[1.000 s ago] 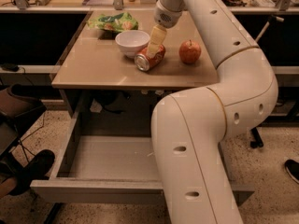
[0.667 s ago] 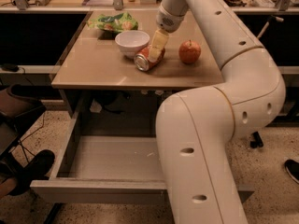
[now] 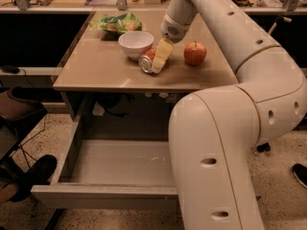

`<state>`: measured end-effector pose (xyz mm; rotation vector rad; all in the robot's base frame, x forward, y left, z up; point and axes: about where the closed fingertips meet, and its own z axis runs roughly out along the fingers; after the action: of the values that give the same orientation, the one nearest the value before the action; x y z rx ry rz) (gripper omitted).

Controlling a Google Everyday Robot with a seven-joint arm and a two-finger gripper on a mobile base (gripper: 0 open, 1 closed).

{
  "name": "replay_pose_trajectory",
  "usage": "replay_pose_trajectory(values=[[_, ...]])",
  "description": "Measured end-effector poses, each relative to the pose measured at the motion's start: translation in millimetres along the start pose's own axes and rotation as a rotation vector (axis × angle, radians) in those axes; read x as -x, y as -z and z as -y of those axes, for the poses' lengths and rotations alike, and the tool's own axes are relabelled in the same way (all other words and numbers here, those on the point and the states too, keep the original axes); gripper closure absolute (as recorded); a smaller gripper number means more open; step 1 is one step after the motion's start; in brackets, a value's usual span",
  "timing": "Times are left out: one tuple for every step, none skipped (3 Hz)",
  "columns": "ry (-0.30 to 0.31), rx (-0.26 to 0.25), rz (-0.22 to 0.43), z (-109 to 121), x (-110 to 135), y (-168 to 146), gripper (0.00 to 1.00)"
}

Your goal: Place coke can into top drawer

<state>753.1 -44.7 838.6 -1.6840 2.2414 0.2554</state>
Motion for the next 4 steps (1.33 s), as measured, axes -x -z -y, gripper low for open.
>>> replay_pose_trajectory(values=[[-0.030,-0.058,0.056,14.5,12.2,-5.5,0.00],[-0.036,-0.125,0.113,31.9,27.5,-9.8,0.00],[-0.036,-0.125,0.113,31.9,27.5,-9.8,0.00],[-0.036,-0.125,0.113,31.9,27.5,-9.9,0.18]])
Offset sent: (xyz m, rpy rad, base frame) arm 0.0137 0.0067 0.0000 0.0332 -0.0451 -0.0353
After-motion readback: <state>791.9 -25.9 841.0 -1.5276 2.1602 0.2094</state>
